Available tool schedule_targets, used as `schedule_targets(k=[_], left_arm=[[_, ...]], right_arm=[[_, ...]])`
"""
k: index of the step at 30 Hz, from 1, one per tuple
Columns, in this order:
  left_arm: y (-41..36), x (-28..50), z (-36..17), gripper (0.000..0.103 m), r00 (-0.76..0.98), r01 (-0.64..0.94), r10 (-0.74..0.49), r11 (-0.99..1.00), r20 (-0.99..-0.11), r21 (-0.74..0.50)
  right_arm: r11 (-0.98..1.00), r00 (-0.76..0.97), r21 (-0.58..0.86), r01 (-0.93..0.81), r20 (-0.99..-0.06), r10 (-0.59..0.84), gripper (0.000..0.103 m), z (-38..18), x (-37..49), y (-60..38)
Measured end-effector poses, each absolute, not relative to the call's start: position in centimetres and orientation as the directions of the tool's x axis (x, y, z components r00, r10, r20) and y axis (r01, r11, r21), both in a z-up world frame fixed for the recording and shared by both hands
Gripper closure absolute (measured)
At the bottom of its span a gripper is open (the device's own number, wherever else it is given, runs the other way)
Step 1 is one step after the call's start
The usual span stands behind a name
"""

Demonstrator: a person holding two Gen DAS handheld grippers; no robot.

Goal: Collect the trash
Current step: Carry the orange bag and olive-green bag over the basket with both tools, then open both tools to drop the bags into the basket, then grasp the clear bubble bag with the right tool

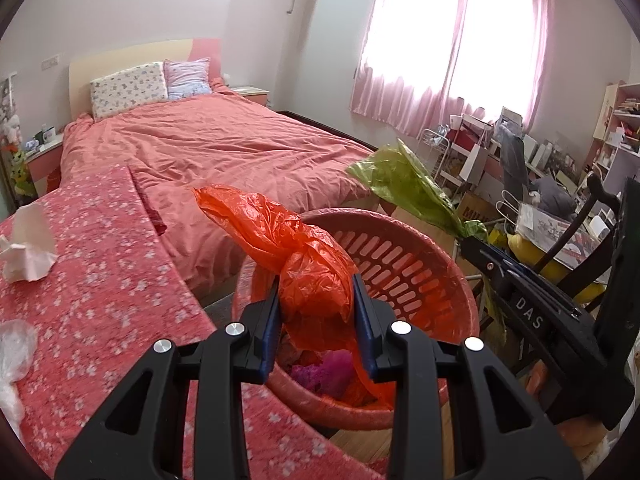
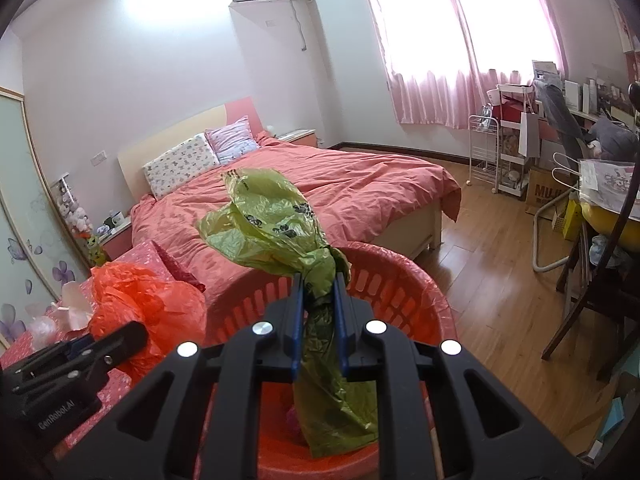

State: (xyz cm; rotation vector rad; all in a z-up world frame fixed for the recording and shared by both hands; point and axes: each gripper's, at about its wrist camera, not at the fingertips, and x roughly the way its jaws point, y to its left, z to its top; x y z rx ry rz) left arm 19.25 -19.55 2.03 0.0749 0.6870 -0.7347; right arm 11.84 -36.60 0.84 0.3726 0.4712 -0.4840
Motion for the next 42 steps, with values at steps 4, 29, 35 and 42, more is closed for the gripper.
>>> schedule_targets(k=[4, 29, 35, 42], left_arm=[[-20.4, 19.3, 1.8, 0.07, 0.522, 0.652, -0.6, 0.739, -0.606, -0.17], [-13.6, 19.4, 2.0, 0.04, 0.635, 0.48, -0.429, 0.871, -0.643, -0.106], [-8.5, 19.6, 3.5, 0.04, 0.684, 0.39, -0.369, 0.914, -0.629, -0.112], [-1.5, 19.6, 4.5, 0.039, 0.748, 0.257, -0.262, 0.961, -0.61, -0.098]], right_arm=[[0.824, 0.783, 0.227, 0.52, -0.513, -0.352, 0.088, 0.7, 12.3, -36.9], [0.846, 0.772, 0.178, 0.502, -0.534, -0.345, 0.041, 0.1, 12.4, -34.8], [0.882, 0.784, 0.141, 0.45, -0.535, -0.315, 0.035, 0.9, 13.1, -31.4], [0.946, 0.821, 0.113, 0.302, -0.536, -0.198, 0.035, 1.9, 15.4, -25.0]])
